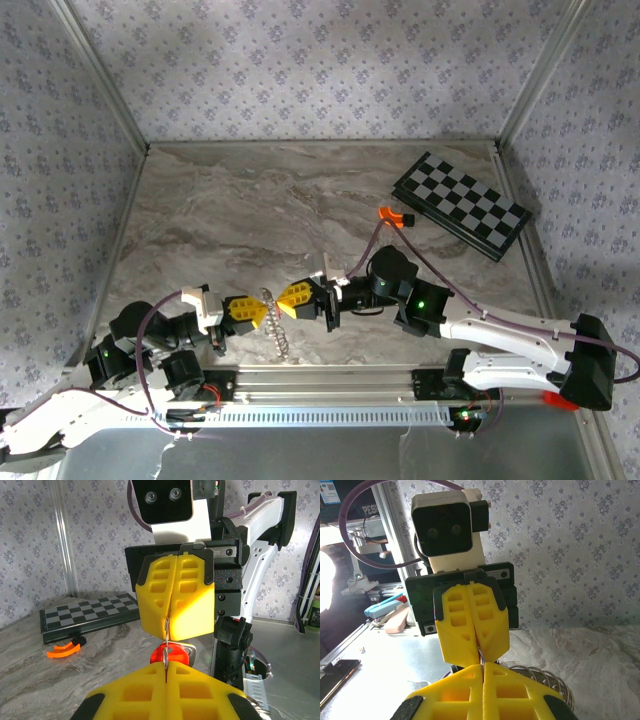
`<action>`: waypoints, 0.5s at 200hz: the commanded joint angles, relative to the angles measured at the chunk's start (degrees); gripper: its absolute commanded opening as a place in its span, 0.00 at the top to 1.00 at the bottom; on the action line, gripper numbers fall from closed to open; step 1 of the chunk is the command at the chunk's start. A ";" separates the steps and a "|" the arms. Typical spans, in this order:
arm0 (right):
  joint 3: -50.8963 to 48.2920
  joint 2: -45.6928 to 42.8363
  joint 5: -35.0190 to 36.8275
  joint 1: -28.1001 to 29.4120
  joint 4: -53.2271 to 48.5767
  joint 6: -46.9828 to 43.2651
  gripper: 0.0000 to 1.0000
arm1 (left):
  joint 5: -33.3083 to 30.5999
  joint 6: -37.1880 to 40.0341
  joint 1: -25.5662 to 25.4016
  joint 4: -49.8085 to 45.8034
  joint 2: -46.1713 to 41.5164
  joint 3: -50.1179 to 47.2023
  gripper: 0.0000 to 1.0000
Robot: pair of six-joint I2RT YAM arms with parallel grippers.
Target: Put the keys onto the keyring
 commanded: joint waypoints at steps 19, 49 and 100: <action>-0.32 -0.16 -0.02 0.24 0.72 -1.52 1.00 | 0.74 0.67 0.32 3.36 -0.77 0.36 1.00; -0.96 -0.94 0.94 0.15 1.22 -1.82 1.00 | 1.34 0.70 0.32 3.70 -0.81 0.18 1.00; -0.83 -0.61 0.20 0.16 1.38 -1.63 1.00 | 1.37 0.77 0.32 3.63 -0.92 0.14 1.00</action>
